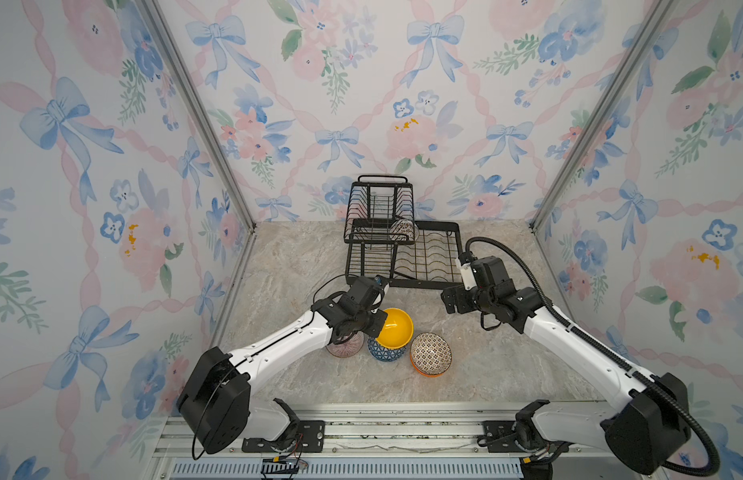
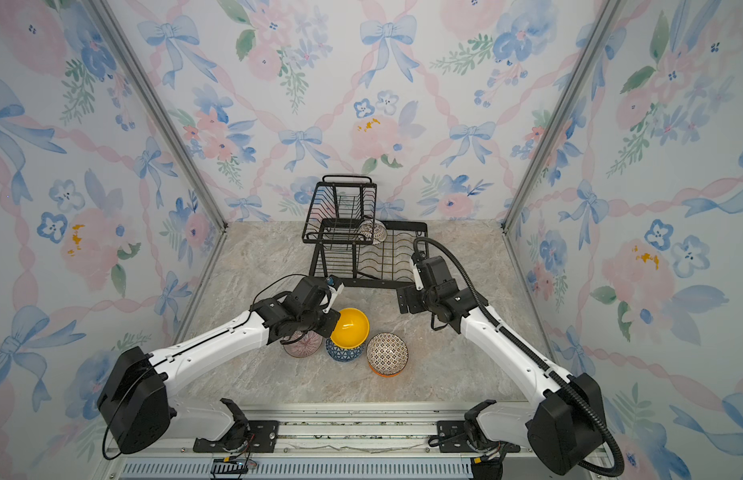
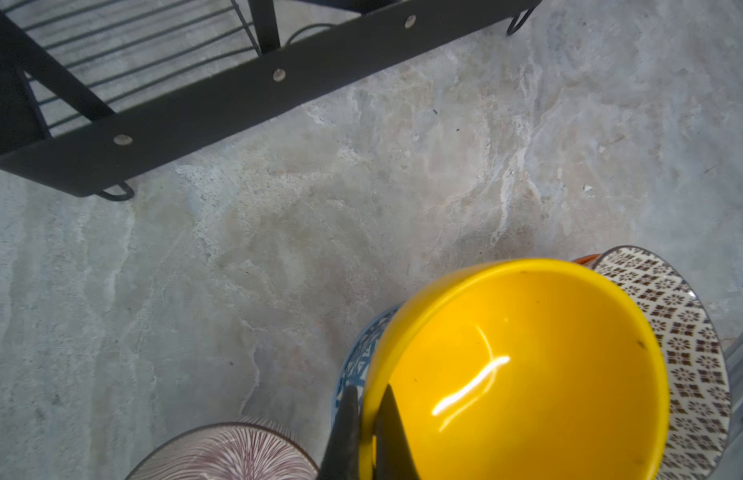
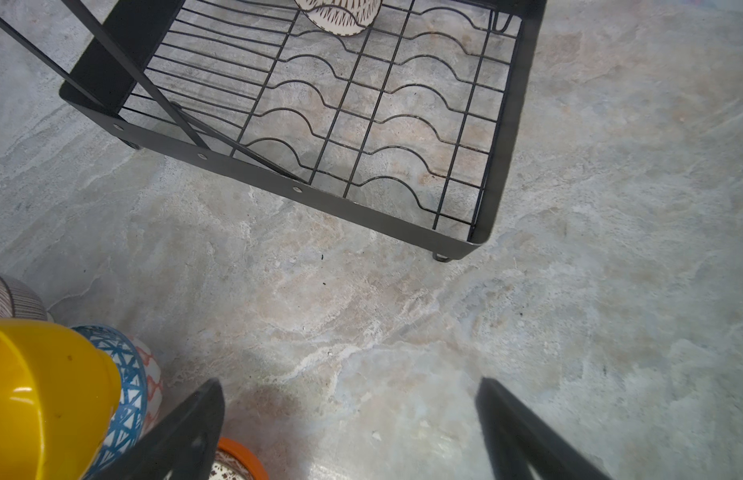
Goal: Load the bowls into the dish rack
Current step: 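Lift the yellow bowl with the left gripper and tilt it toward the rack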
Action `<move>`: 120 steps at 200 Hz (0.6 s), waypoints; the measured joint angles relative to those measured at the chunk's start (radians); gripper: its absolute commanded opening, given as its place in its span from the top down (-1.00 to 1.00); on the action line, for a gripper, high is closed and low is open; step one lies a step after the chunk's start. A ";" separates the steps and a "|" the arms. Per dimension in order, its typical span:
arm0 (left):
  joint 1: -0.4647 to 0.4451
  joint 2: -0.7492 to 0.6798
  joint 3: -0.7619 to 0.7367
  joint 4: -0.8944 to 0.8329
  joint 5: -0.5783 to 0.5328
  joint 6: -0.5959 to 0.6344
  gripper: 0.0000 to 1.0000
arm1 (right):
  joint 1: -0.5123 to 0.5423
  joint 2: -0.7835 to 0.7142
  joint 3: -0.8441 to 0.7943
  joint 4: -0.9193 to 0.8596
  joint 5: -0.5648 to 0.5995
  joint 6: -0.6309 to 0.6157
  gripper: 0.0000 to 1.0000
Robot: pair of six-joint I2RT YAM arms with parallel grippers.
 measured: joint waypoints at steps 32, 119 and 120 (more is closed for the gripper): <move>-0.018 -0.014 0.071 -0.002 -0.084 0.008 1.00 | -0.008 -0.036 0.027 -0.008 -0.041 0.002 -0.93; -0.100 -0.117 0.039 0.263 -0.319 0.000 1.00 | 0.069 -0.142 0.051 0.052 -0.111 0.116 -0.94; -0.100 -0.118 0.038 0.266 -0.320 0.000 1.00 | 0.070 -0.142 0.051 0.053 -0.111 0.116 -0.94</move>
